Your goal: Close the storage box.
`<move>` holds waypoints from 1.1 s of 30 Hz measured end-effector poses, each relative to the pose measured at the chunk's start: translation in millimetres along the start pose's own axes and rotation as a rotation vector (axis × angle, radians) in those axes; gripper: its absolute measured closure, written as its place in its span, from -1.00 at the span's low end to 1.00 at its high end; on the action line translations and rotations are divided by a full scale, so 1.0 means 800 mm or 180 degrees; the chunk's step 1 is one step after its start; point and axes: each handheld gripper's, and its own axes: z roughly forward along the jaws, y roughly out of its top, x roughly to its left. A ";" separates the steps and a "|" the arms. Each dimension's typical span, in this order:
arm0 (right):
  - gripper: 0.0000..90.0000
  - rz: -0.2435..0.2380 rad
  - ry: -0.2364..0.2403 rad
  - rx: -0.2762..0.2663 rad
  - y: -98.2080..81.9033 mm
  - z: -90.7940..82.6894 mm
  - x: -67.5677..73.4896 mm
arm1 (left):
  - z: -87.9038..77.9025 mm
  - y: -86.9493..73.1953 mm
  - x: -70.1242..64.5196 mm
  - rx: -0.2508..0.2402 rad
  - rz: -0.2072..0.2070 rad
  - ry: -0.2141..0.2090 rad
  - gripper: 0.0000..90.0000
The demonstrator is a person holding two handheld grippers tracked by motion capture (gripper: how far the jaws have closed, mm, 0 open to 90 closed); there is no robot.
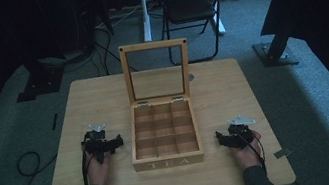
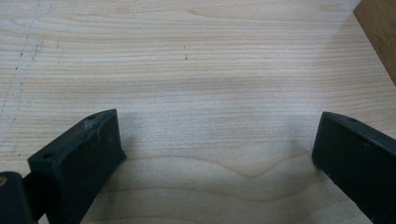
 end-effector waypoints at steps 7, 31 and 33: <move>-0.41 -0.0005 0.0011 0.0005 -0.001 -0.001 0.001 | 0.000 0.000 0.000 -0.0001 0.0000 0.0000 -0.96; -0.03 -0.0189 0.0316 -0.0083 0.049 -0.017 0.016 | 0.000 0.000 0.000 0.0000 0.0000 -0.0001 -0.96; 0.00 -0.0203 0.0292 -0.0104 0.057 -0.017 0.017 | 0.000 0.000 0.000 -0.0001 -0.0001 0.0000 -0.96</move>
